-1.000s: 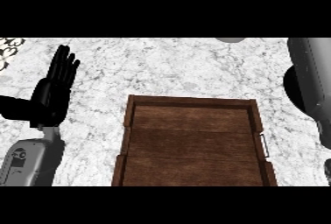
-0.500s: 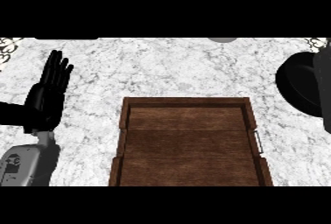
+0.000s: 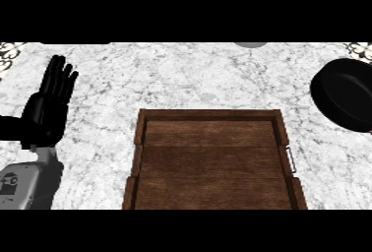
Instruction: Pick the lemon from the tray and place it in the pot
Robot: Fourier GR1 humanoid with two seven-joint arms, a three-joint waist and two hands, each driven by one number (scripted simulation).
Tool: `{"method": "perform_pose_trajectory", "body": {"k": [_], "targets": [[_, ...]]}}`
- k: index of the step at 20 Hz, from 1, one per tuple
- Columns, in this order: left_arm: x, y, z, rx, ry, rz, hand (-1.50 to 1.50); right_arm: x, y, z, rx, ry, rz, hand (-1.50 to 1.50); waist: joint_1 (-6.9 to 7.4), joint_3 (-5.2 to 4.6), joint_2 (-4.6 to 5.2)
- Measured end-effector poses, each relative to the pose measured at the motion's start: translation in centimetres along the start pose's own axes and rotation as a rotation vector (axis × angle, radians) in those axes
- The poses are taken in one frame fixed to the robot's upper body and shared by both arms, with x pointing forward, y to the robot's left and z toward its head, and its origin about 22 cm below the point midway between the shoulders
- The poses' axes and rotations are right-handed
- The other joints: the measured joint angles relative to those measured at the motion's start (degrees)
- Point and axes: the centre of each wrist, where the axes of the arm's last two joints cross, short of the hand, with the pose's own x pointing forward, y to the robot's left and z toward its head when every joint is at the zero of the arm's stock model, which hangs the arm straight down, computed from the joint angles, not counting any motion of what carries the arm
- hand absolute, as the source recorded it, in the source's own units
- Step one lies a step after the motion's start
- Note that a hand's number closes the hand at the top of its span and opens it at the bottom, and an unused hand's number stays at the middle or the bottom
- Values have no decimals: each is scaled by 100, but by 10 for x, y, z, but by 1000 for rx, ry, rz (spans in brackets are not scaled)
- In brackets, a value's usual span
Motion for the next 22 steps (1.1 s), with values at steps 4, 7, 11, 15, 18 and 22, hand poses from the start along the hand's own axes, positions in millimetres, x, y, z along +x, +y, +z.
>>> {"method": "perform_pose_trajectory", "body": {"k": [4,7,11,15,18,22], "targets": [[-1,0,0,-2,2,5,0,-17,16,-8,101,62,-15,150,6,2,2],[-3,-4,3,0,5,6,0,-30,28,-13,194,130,-95,-150,13,6,8],[-3,-6,-1,-3,0,8,0,-45,42,-20,282,128,-179,-150,25,6,18],[-4,-6,-4,-5,-1,6,0,-48,47,-22,278,64,-262,-150,36,6,23],[-5,-11,-7,-5,1,10,0,-40,44,-18,225,25,-363,-150,37,6,22],[-6,-9,-5,1,2,0,0,-35,32,-23,159,60,-512,-150,19,4,4]]}}
